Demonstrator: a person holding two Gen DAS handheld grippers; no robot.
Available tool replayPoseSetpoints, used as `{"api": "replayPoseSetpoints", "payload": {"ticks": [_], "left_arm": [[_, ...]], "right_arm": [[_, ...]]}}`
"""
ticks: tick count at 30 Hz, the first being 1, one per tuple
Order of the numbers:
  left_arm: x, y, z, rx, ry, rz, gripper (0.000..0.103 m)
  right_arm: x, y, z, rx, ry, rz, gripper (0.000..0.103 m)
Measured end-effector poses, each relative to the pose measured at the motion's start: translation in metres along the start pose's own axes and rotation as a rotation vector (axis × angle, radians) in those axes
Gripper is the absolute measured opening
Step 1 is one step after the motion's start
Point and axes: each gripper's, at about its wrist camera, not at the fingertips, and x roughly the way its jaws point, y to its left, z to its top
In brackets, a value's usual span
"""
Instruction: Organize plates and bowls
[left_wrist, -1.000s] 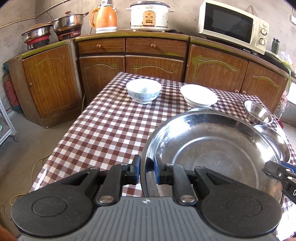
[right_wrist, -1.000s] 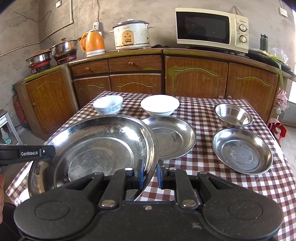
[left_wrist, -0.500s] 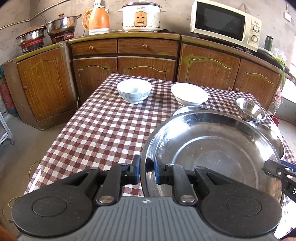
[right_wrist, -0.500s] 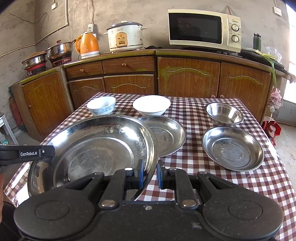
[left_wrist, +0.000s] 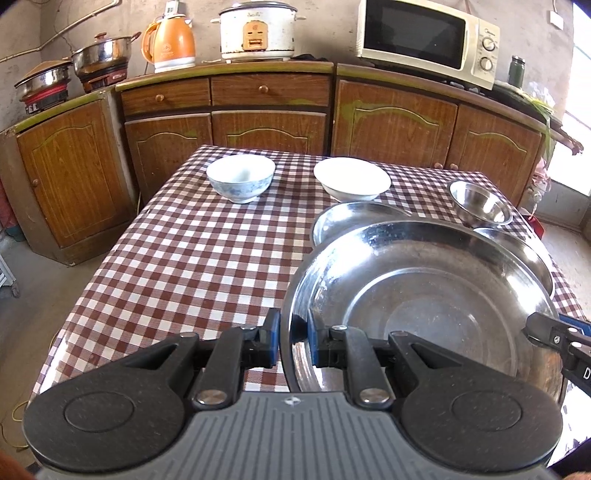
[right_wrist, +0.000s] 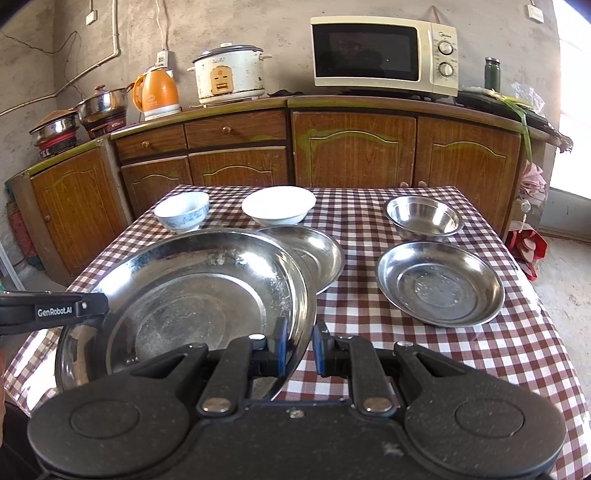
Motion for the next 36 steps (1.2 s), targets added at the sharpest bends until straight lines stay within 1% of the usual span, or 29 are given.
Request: {"api": "replayPoseSetpoints", "payload": {"ticks": [19,36], "left_arm": [[0.003,-0.022,-0.007,0.033,0.008,-0.029,0.017],[0.012,-0.035,-0.013,0.049,0.032,-0.045,0.017]], "right_arm": [[-0.007,-0.023,-0.008,0.038,0.000,-0.043,0.019],[-0.005,-0.035,-0.016,0.061,0.015,-0.075,0.019]]}}
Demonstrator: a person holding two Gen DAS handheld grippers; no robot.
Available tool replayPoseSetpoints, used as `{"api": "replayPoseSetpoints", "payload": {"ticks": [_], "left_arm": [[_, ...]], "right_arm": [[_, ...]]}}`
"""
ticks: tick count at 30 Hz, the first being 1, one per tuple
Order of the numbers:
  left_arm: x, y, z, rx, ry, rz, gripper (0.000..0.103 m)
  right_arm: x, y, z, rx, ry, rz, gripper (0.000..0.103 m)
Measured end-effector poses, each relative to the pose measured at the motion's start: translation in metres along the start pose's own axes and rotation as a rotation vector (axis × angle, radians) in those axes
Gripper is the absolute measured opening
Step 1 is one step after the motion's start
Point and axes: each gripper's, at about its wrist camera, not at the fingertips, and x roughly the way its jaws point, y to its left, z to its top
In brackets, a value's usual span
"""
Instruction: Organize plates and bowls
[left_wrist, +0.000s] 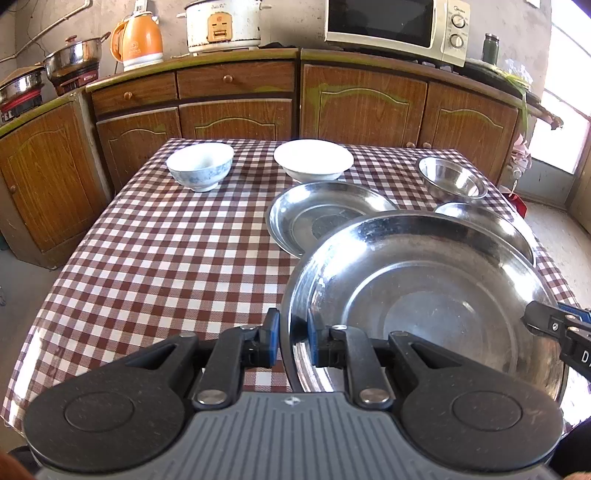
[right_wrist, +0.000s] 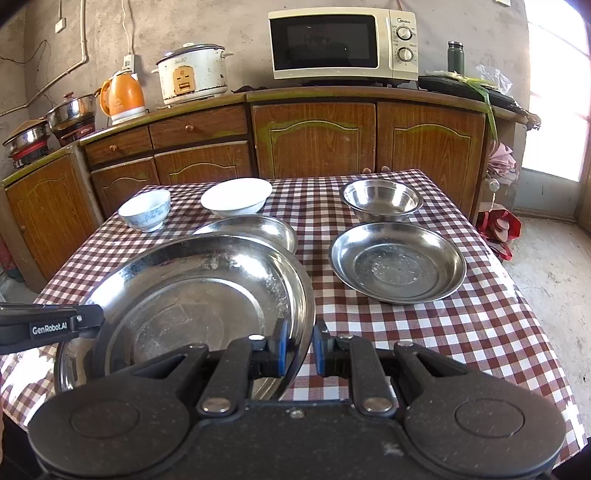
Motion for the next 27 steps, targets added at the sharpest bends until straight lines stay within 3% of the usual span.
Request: {"api": "replayPoseSetpoints", "payload": {"ticks": [27], "left_arm": [[0.018,-0.016,-0.009,0.024,0.049,-0.021,0.017]], "right_arm": [[0.016,-0.020,-0.012,0.042,0.045,-0.034,0.019]]}}
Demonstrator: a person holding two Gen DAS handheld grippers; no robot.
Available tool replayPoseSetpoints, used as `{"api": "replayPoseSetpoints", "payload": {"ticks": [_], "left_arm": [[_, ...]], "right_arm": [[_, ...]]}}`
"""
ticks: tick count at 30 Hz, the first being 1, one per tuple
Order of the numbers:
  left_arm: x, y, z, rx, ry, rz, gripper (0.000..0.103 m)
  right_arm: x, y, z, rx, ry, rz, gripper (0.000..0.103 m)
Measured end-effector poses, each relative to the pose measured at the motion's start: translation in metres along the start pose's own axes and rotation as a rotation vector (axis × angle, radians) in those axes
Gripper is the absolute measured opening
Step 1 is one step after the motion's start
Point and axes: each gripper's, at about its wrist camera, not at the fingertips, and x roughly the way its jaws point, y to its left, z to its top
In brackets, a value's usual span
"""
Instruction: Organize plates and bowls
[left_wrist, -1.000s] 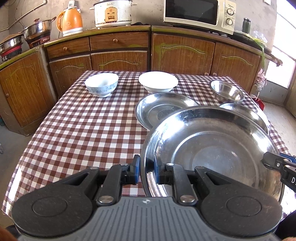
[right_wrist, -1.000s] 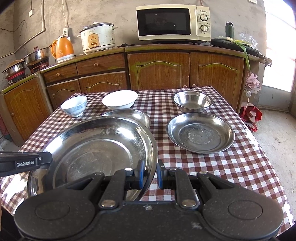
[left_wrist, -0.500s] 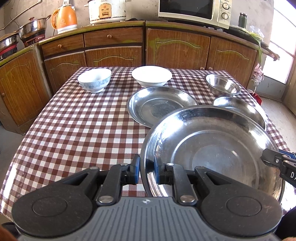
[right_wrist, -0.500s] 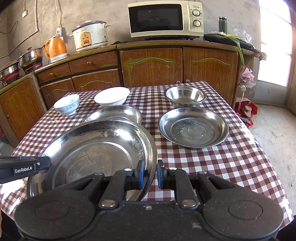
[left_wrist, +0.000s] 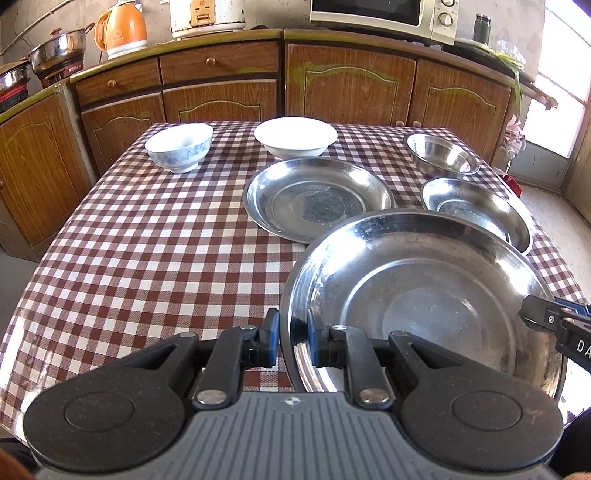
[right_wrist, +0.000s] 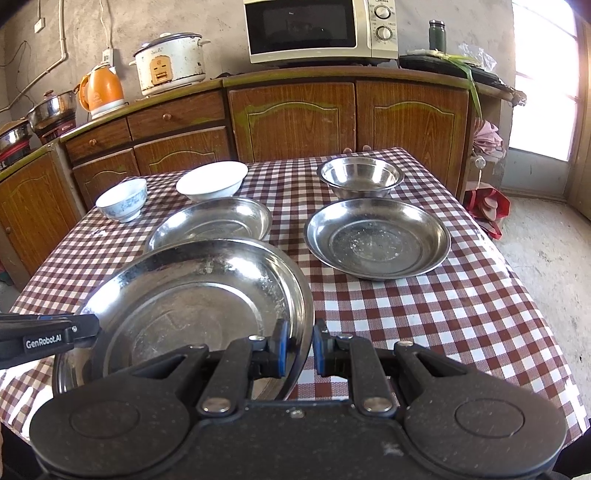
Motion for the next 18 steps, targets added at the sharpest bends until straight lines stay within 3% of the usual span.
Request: {"api": "replayPoseSetpoints", "payload": {"ticks": [18], "left_arm": [[0.016,-0.001,-0.009,0.019,0.046,0.005,0.017]], "right_arm": [[0.021,-0.005,-0.016,0.010,0.050,-0.013,0.019]]}}
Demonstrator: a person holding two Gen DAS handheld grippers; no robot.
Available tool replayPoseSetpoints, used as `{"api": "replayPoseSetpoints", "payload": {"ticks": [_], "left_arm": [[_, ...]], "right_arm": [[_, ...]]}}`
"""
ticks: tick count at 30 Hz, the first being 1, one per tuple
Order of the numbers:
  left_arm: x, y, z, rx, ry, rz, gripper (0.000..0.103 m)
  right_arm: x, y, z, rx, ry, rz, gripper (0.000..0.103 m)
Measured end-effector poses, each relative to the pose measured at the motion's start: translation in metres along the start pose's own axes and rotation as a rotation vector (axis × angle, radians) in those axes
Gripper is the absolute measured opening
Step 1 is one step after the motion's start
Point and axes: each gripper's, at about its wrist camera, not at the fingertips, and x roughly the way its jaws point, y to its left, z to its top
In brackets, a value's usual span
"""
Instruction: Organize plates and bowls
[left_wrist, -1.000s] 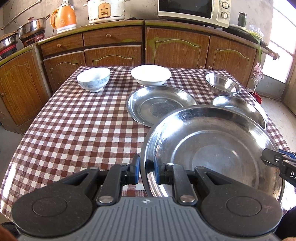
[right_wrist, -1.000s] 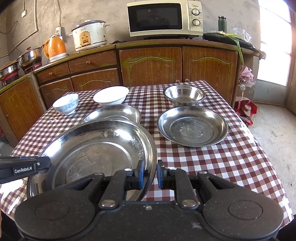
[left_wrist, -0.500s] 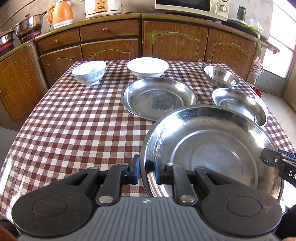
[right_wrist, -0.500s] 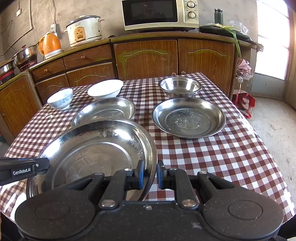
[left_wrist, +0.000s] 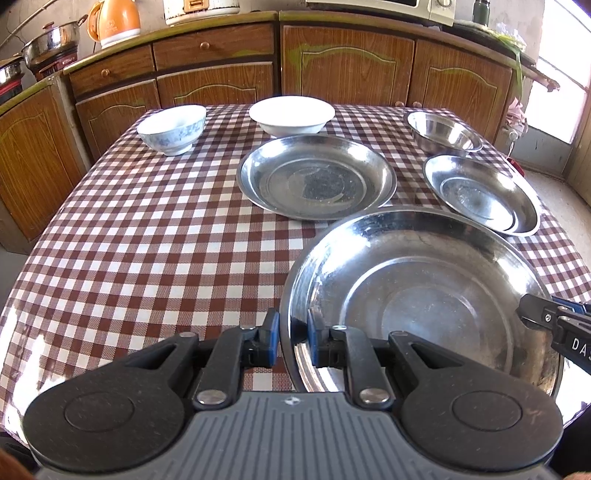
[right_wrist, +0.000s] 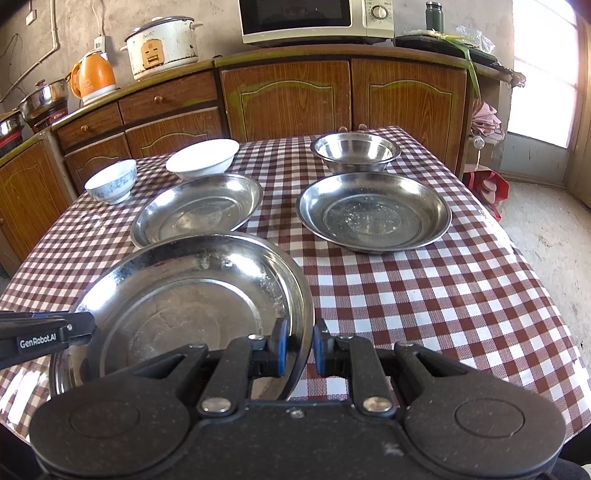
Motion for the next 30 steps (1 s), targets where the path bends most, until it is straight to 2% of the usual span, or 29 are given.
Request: {"api": "replayPoseSetpoints", "payload": {"ticks": [30], "left_arm": [[0.028,0.010,-0.006,-0.005,0.058,0.029,0.018]], "right_arm": [[0.030,0.013,-0.014,-0.046,0.051,-0.010,0.021]]}}
